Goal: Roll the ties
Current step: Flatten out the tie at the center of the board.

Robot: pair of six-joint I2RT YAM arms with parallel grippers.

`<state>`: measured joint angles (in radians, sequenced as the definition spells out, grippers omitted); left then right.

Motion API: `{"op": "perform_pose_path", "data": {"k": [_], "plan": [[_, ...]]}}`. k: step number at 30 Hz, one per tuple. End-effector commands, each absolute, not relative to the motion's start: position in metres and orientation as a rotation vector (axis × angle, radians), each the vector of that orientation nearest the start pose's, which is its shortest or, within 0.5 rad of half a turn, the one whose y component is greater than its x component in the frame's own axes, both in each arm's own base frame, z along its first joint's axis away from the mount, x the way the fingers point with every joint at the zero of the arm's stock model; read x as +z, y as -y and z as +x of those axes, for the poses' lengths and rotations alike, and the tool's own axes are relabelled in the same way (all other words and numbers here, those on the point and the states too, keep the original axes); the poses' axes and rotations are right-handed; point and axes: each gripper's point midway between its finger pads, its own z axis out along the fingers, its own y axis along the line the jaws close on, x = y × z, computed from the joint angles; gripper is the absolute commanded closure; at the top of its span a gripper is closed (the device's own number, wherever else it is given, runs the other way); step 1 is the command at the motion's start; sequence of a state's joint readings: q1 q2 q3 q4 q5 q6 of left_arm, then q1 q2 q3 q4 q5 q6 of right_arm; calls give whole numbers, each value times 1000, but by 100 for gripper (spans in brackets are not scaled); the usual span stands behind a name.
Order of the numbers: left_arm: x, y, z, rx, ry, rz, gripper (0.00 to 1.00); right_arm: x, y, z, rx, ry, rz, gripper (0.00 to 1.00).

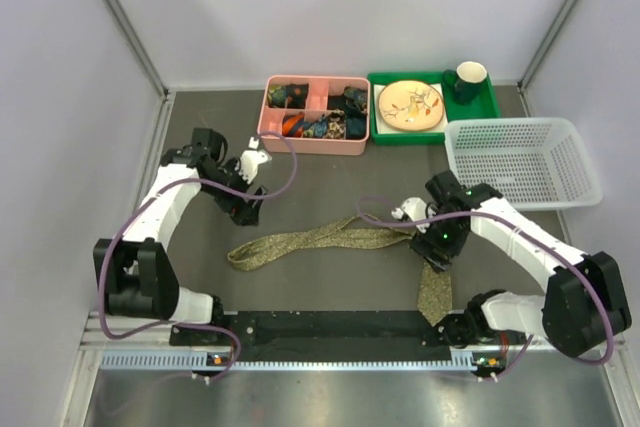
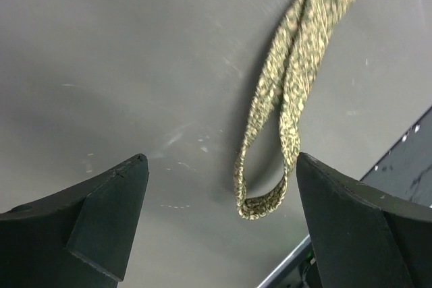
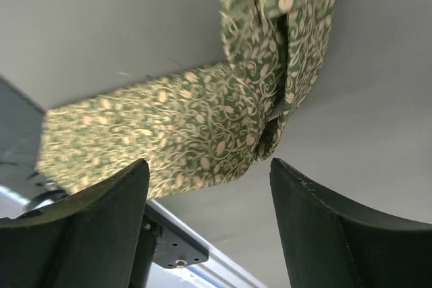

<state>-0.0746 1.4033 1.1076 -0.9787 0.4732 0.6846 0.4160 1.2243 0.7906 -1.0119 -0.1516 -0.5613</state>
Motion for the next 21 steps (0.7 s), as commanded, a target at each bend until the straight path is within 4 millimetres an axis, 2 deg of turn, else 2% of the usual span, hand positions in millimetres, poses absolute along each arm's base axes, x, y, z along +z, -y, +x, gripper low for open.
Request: {"op": "perform_pose_path", "data": {"k": [1, 4, 6, 10, 12, 13, 15, 17, 19, 21], "plan": [[98, 78, 239, -587, -2471, 1224, 6, 46, -61, 183, 25, -2598, -1376, 28], [84, 74, 233, -570, -2508, 1274, 4, 35, -59, 184, 12, -2625, -1357, 28], [71, 70, 225, -568, -2563, 1311, 1, 28, -59, 183, 16, -2637, -1359, 32], [57, 71, 213, -602, -2583, 1414, 1, 20, -54, 189, -18, -2634, -1362, 52], [54, 71, 208, -632, -2586, 1460, 1, 26, -49, 198, -77, -2609, -1361, 78], [52, 71, 203, -638, -2600, 1482, 1, 30, -48, 202, -98, -2587, -1362, 100], [46, 68, 199, -636, -2623, 1498, 6, 46, -46, 216, -166, -2520, -1367, 100], [40, 66, 200, -618, -2636, 1496, 11, 77, -43, 231, -239, -2430, -1347, 100], [36, 62, 200, -596, -2666, 1489, 19, 101, -38, 233, -289, -2335, -1399, 100], [31, 62, 206, -590, -2690, 1471, 25, 111, -30, 232, -357, -2264, -1488, 100]]}}
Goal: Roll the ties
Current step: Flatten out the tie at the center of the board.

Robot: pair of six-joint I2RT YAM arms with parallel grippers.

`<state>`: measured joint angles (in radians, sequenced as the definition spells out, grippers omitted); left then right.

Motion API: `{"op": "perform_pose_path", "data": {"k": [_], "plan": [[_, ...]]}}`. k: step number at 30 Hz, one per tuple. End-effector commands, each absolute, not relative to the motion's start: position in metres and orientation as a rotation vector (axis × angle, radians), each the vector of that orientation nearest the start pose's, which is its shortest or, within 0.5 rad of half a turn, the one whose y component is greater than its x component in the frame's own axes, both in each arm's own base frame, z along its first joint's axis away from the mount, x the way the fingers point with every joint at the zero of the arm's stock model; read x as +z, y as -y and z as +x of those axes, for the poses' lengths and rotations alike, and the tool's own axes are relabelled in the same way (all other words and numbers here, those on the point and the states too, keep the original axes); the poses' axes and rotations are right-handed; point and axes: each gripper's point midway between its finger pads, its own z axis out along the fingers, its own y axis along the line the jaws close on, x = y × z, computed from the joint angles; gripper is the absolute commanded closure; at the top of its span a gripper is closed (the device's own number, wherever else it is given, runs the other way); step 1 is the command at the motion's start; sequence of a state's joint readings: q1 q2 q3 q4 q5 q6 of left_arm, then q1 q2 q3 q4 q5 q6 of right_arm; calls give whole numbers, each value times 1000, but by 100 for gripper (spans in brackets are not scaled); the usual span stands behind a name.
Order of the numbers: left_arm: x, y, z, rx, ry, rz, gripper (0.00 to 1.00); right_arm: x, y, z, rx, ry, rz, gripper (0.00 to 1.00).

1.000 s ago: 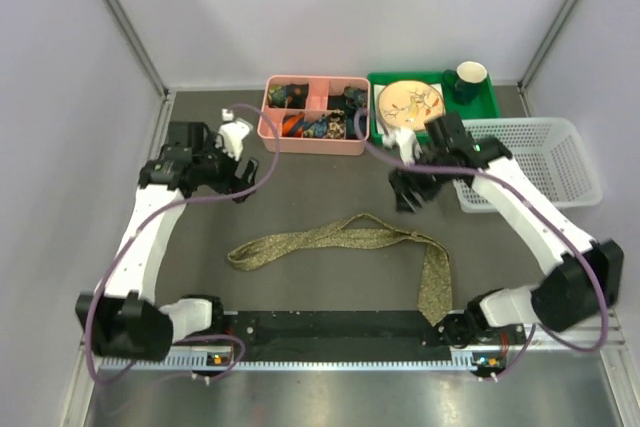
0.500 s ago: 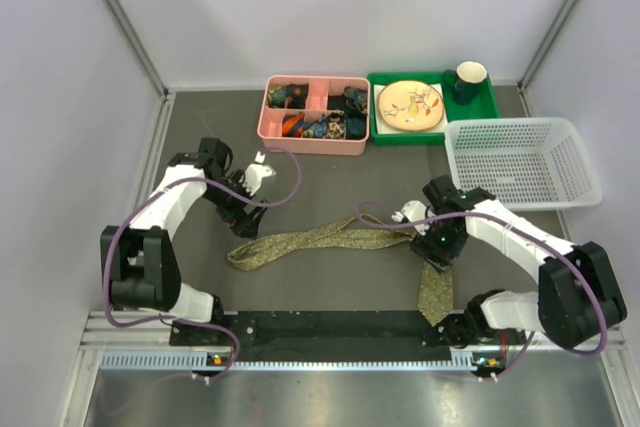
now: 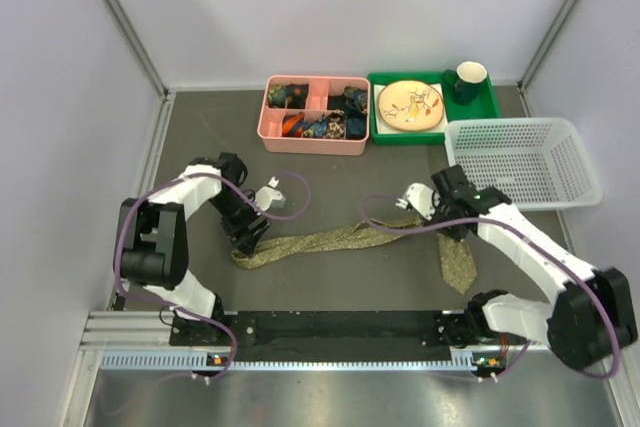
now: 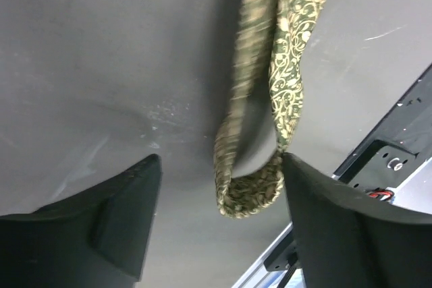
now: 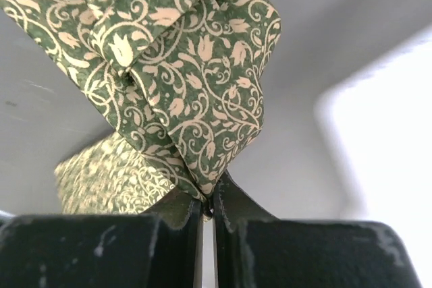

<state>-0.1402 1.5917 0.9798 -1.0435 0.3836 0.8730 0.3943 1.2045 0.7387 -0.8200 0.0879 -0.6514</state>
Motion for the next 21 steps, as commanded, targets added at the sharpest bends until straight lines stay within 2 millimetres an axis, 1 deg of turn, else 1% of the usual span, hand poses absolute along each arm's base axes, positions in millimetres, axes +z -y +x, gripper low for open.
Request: {"op": "perform_pose_path", "data": {"k": [1, 2, 3, 4, 5, 6, 7, 8, 9, 10, 11, 13, 14, 15, 16, 17, 18, 19, 20, 21], "plan": [[28, 63, 206, -609, -2705, 1468, 31, 114, -25, 229, -389, -2239, -1516, 100], [30, 64, 212, -609, -2695, 1460, 33, 103, -20, 221, -406, -2239, -1565, 100], [30, 66, 216, -612, -2690, 1456, 34, 97, -18, 217, -420, -2212, -1630, 100], [31, 69, 219, -639, -2677, 1444, 35, 78, -10, 204, -442, -2231, -1694, 100], [39, 73, 220, -675, -2656, 1443, 32, 73, -10, 202, -470, -2194, -1709, 100], [45, 77, 219, -711, -2613, 1477, 29, 65, -15, 199, -498, -2134, -1776, 100], [54, 82, 216, -743, -2562, 1501, 25, 46, -4, 186, -554, -2136, -1841, 100], [62, 89, 211, -799, -2514, 1514, 16, 42, -7, 186, -577, -2086, -1855, 100], [65, 90, 207, -796, -2480, 1552, 12, 37, -10, 183, -591, -2035, -1908, 100], [71, 93, 204, -756, -2425, 1605, 6, 25, -2, 175, -637, -2027, -1956, 100], [67, 90, 196, -720, -2433, 1644, 1, 22, -1, 173, -653, -2002, -1979, 100], [68, 93, 190, -657, -2360, 1736, 1, 18, -1, 174, -659, -1984, -1987, 100], [62, 92, 181, -652, -2367, 1770, 1, 18, -1, 175, -662, -1981, -1986, 100], [59, 88, 178, -607, -2371, 1807, 1, 16, -3, 174, -654, -1982, -1991, 100], [56, 92, 179, -565, -2331, 1842, 1, 16, -4, 175, -644, -1984, -1984, 100], [48, 89, 175, -535, -2340, 1861, 1, 16, -5, 175, -637, -1989, -1982, 100], [45, 89, 186, -436, -2305, 1861, 1, 15, -6, 176, -637, -1988, -1982, 100], [38, 85, 186, -394, -2310, 1867, 1, 14, -5, 175, -636, -1985, -1984, 100], [35, 82, 190, -346, -2309, 1861, 1, 13, -6, 176, -639, -1970, -1994, 100], [33, 79, 203, -266, -2286, 1848, 1, 12, -7, 176, -629, -1955, -1996, 100]]}}
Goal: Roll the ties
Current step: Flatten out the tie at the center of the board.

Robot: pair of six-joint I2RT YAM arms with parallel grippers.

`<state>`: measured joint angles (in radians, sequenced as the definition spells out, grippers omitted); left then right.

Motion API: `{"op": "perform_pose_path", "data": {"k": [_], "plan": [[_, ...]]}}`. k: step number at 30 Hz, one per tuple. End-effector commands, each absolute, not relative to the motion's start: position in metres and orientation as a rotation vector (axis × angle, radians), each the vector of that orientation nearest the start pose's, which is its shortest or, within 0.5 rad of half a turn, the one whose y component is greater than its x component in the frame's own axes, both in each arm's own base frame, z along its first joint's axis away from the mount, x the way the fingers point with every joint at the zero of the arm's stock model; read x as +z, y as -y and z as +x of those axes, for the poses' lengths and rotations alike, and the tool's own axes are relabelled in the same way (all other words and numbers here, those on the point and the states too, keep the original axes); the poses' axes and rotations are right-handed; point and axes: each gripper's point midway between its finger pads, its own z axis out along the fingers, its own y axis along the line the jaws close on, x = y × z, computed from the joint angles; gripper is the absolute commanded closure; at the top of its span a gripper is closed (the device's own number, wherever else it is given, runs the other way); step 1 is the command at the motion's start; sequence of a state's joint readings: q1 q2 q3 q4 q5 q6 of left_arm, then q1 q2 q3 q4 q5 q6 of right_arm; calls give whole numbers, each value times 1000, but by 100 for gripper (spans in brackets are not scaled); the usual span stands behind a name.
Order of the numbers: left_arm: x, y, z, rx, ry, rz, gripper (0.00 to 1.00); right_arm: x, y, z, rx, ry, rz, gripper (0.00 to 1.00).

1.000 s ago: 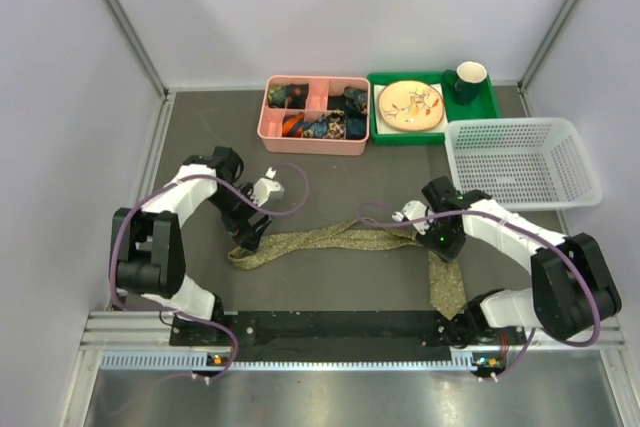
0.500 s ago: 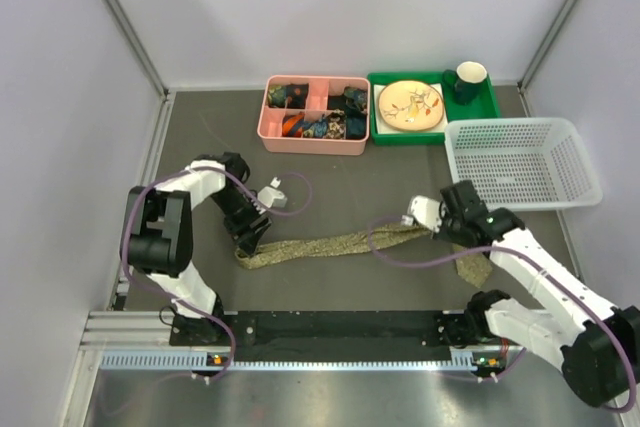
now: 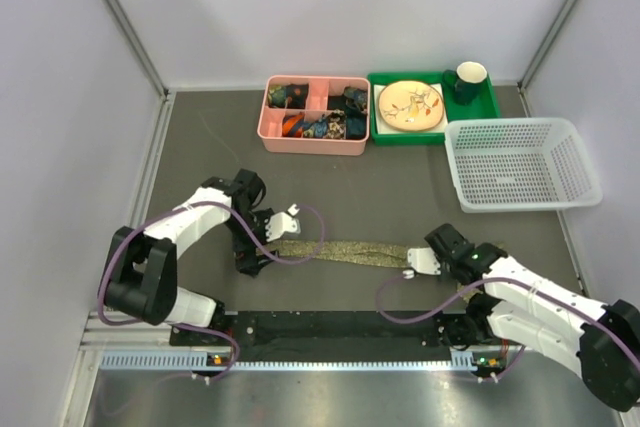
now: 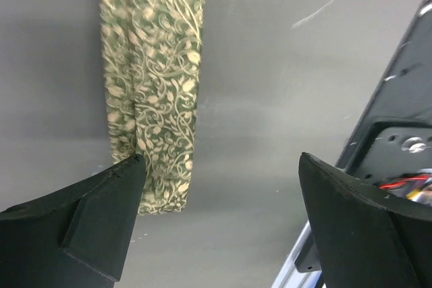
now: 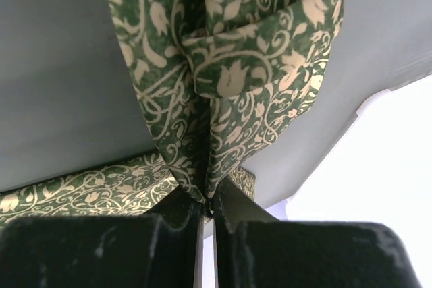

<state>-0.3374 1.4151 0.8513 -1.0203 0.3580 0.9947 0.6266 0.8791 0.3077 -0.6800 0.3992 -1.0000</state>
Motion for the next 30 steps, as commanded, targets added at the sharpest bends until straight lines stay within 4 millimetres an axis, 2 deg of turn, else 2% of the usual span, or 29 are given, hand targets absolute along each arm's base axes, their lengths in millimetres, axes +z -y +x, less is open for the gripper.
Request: {"op": "perform_pose_path", "data": {"k": [1, 4, 8, 9, 10, 11, 12, 13, 14, 16, 17, 19, 23, 27, 30], "plan": [[31, 78, 207, -243, -2281, 1847, 1, 11, -7, 175, -621, -1944, -2005, 100], [32, 79, 224, -169, -2236, 1835, 1, 12, -11, 174, -590, -1896, -2024, 100], [32, 82, 231, -164, -2195, 1859, 1, 22, -21, 172, -516, -1899, -1982, 100], [28, 81, 230, -174, -2207, 1872, 1, 28, -26, 174, -491, -1896, -1957, 91], [25, 81, 231, -178, -2213, 1875, 2, 28, -24, 167, -466, -1926, -1958, 83], [22, 80, 228, -186, -2225, 1885, 3, 29, -24, 166, -453, -1938, -1949, 72], [16, 79, 225, -204, -2246, 1900, 4, 33, -27, 165, -434, -1945, -1936, 65], [11, 78, 220, -219, -2254, 1916, 8, 33, -23, 157, -410, -1991, -1929, 60], [7, 77, 219, -219, -2257, 1925, 9, 36, -20, 155, -401, -2020, -1907, 47], [0, 71, 213, -203, -2264, 1953, 12, 42, -19, 151, -356, -2053, -1873, 34], [-3, 69, 212, -197, -2268, 1961, 14, 44, -11, 147, -343, -2101, -1839, 28], [-6, 66, 209, -197, -2273, 1980, 17, 43, -2, 144, -347, -2113, -1848, 28], [-7, 68, 209, -235, -2296, 1951, 21, 28, 10, 134, -324, -2191, -1846, 26], [-7, 71, 211, -261, -2312, 1923, 23, 21, 7, 145, -300, -2252, -1747, 29], [-8, 71, 210, -263, -2321, 1923, 23, 18, 5, 153, -292, -2278, -1728, 38]]}}
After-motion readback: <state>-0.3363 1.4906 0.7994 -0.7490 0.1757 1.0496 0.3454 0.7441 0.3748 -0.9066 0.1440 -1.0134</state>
